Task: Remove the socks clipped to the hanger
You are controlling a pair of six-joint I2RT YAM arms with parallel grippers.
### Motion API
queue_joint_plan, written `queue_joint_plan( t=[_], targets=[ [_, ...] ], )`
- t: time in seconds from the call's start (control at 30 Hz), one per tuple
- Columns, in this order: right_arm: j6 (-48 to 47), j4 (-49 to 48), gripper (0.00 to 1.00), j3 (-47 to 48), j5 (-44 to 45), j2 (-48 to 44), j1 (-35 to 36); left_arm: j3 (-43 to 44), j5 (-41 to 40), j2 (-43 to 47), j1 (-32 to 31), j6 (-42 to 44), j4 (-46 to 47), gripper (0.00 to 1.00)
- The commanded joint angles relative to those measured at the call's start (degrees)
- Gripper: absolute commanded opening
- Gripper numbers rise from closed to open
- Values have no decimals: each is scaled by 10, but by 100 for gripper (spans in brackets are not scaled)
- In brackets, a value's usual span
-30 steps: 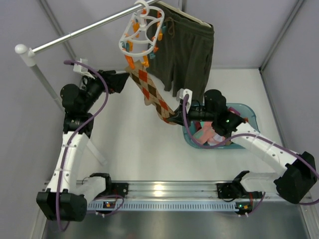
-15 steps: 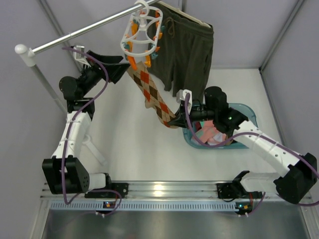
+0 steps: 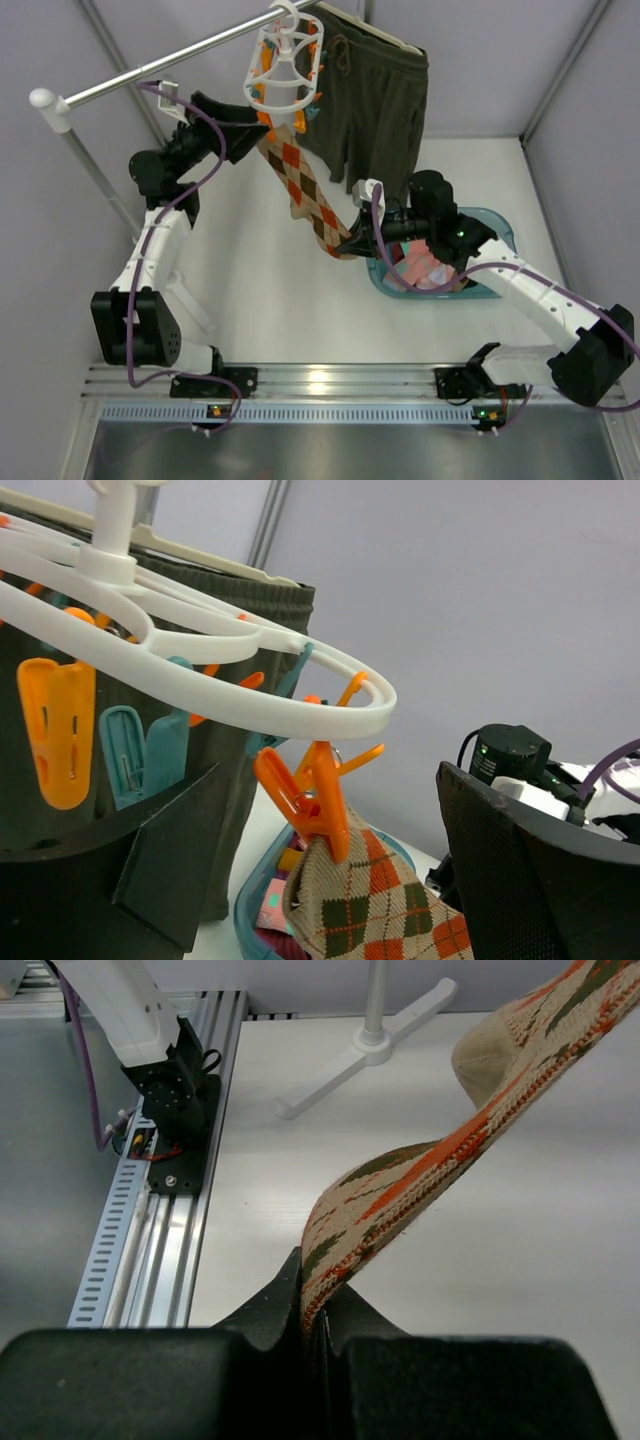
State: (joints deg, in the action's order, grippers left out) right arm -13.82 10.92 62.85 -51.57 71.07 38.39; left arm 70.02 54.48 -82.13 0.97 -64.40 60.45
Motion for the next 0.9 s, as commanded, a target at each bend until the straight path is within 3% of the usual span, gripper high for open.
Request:
queue_joint_plan(
  t=[0.0,0.33,0.5,0.63,0.7,0.77,0.87],
  targets=[
    [-8,-3,0,30,-28,-1,1,8,8,-3,-6,-8,56,88],
    [-9,-5,0,28,-37,10,14,34,-4,-31,-45,-1,55,82],
    [-13,-9,0,23,-34,12,16,37,-11,-43,-45,-1,56,67],
    [-18,-3,0,21,-24,22,16,49,-17,-51,-45,-3,55,47],
    [-19,-1,0,18,-23,25,16,54,-18,-58,-45,-6,55,25],
    [-12,-10,0,0,-17,17,16,58,-18,-66,-45,-13,55,12],
    [2,-33,0,-45,10,-4,16,55,-20,-66,-45,-14,55,0]
  ],
)
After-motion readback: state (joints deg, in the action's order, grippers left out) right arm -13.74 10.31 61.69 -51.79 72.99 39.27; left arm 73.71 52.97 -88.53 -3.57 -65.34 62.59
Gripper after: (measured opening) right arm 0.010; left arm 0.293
